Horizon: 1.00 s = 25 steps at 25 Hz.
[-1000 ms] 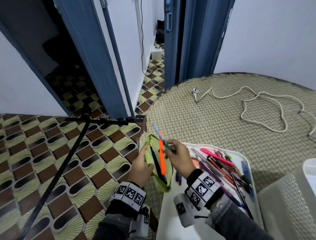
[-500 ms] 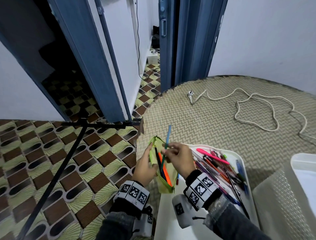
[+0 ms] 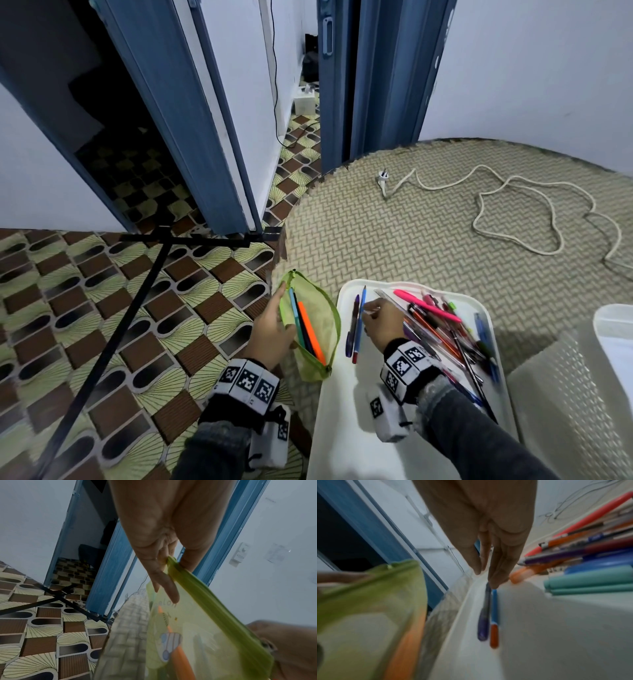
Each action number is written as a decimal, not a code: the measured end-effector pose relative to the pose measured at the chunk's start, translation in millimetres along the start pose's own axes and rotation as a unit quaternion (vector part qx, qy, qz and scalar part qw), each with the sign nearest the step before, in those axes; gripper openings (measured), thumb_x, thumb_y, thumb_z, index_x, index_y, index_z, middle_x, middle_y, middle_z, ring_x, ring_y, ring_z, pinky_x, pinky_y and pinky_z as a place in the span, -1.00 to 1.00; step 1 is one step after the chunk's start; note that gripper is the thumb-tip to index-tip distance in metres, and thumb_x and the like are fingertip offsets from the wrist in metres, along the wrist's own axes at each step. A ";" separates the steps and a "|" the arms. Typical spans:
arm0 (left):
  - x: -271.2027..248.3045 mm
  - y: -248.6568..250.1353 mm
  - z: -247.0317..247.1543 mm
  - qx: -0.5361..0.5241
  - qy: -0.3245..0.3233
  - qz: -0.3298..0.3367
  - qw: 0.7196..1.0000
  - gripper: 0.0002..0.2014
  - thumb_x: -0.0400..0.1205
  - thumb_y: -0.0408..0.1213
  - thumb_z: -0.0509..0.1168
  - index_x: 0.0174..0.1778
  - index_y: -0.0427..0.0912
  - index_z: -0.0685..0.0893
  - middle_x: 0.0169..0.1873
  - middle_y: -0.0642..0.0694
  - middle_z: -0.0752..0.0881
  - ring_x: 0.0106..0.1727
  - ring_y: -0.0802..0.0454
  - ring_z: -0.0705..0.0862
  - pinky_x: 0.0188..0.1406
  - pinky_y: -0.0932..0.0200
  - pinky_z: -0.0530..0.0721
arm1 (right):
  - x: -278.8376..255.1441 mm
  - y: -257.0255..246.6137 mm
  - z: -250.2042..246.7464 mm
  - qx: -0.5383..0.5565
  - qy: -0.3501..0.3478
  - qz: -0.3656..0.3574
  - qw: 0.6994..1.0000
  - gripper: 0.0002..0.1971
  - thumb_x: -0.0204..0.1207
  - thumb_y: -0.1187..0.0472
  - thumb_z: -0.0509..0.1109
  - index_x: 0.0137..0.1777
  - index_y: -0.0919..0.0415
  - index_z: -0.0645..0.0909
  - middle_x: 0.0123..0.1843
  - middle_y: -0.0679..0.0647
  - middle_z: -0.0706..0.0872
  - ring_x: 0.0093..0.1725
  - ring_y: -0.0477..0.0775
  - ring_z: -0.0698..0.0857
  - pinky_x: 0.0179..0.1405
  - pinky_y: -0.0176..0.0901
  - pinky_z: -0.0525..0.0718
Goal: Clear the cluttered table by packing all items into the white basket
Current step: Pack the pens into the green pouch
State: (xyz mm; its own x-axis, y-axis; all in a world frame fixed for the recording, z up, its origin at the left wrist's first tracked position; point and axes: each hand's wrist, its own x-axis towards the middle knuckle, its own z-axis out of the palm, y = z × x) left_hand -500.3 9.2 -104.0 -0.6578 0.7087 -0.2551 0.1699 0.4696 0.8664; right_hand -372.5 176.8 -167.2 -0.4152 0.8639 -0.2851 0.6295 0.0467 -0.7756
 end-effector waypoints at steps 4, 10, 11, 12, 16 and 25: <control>2.2 2.5 -7.7 0.021 0.003 -0.001 1.000 -0.23 0.44 -0.31 0.31 0.62 -0.04 0.24 0.30 0.04 0.56 0.29 0.01 0.56 0.26 0.09 0.57 | 2.1 10.6 21.7 -0.074 -0.024 0.029 0.997 -0.69 0.45 0.30 0.49 0.16 0.29 0.56 0.06 0.26 0.73 0.09 0.23 0.69 0.01 -0.14 0.56; 3.6 -10.4 -11.7 0.030 -0.001 -0.018 0.999 -0.25 0.56 -0.64 0.22 0.64 -0.05 0.20 0.29 0.06 0.54 -0.09 0.31 0.57 -0.13 0.49 0.53 | -0.5 3.8 25.7 -0.045 -0.018 0.089 0.995 -0.54 0.42 0.28 0.52 0.30 0.28 0.49 0.21 0.22 0.67 0.23 0.22 0.64 0.14 -0.11 0.53; 3.4 -11.8 -11.2 0.025 0.000 -0.023 0.999 -0.24 0.56 -0.64 0.22 0.64 -0.03 0.20 0.21 0.05 0.57 -0.21 0.38 0.51 -0.24 0.51 0.51 | -1.1 1.5 25.8 -0.059 -0.014 0.092 0.994 -0.56 0.41 0.27 0.53 0.28 0.28 0.53 0.22 0.21 0.68 0.25 0.22 0.64 0.17 -0.11 0.53; 3.8 -13.3 -11.0 0.020 0.001 -0.024 1.000 -0.24 0.56 -0.64 0.22 0.64 -0.01 0.21 0.17 0.04 0.59 -0.25 0.39 0.49 -0.28 0.50 0.52 | -2.2 -1.0 26.4 -0.069 -0.008 0.093 0.993 -0.57 0.41 0.26 0.53 0.26 0.28 0.54 0.22 0.21 0.68 0.24 0.21 0.65 0.18 -0.10 0.55; 4.2 -15.8 -10.9 0.009 -0.002 -0.023 1.000 -0.25 0.58 -0.63 0.22 0.64 0.01 0.20 0.21 0.08 0.54 -0.13 0.34 0.55 -0.31 0.59 0.55 | -0.7 -6.5 29.9 -0.024 0.008 0.118 0.993 -0.47 0.37 0.30 0.55 0.31 0.31 0.45 0.21 0.25 0.67 0.22 0.25 0.65 0.12 -0.08 0.56; 3.1 -20.0 -10.7 0.005 0.001 -0.021 1.000 -0.27 0.58 -0.63 0.22 0.62 -0.02 0.22 0.22 0.12 0.53 -0.08 0.37 0.55 -0.29 0.62 0.53 | 2.8 -7.6 33.5 0.029 0.036 0.117 0.992 -0.71 0.42 0.34 0.49 0.10 0.33 0.54 0.09 0.28 0.73 0.15 0.26 0.67 0.11 -0.05 0.56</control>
State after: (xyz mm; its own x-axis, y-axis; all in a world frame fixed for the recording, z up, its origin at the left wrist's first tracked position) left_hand -513.6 -3.6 -117.5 -0.6660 0.6870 -0.2907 0.1492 0.5044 0.8505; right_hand -400.4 162.1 -181.0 -0.2131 0.8816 -0.4212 0.6633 -0.1859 -0.7249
